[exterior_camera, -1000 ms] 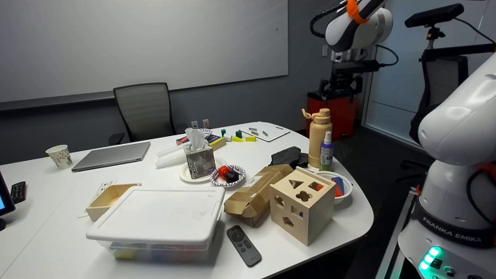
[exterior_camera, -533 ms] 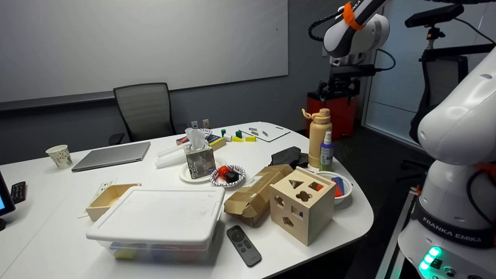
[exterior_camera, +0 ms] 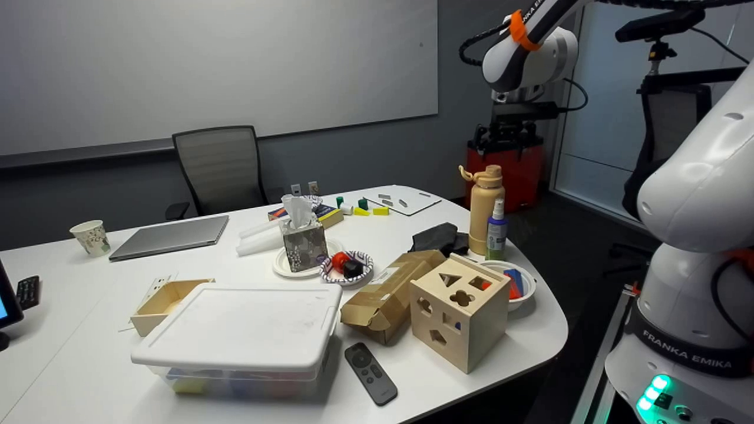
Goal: Twist the bottle to the left
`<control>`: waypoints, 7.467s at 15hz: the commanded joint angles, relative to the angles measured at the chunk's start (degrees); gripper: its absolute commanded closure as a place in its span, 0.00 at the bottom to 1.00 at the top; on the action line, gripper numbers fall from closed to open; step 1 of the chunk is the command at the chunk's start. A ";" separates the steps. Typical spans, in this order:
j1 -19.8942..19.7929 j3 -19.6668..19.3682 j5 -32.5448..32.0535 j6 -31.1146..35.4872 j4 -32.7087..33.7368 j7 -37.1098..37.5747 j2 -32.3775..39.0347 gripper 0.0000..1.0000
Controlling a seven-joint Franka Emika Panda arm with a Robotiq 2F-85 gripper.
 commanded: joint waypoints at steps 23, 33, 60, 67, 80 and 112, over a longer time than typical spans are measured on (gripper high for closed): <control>1.95 -0.39 1.24 0.70 0.92 -0.86 2.32 0.81; 3.19 -1.07 3.25 0.28 0.46 -10.51 2.42 0.81; 5.73 -4.29 7.26 -3.35 1.80 -35.60 3.48 0.81; 6.44 -4.49 6.57 -4.54 3.14 -42.02 4.59 0.81; 7.24 -4.67 6.30 -6.18 5.45 -52.53 7.46 0.81; 7.12 -4.64 8.76 -13.20 10.46 -84.79 12.49 0.81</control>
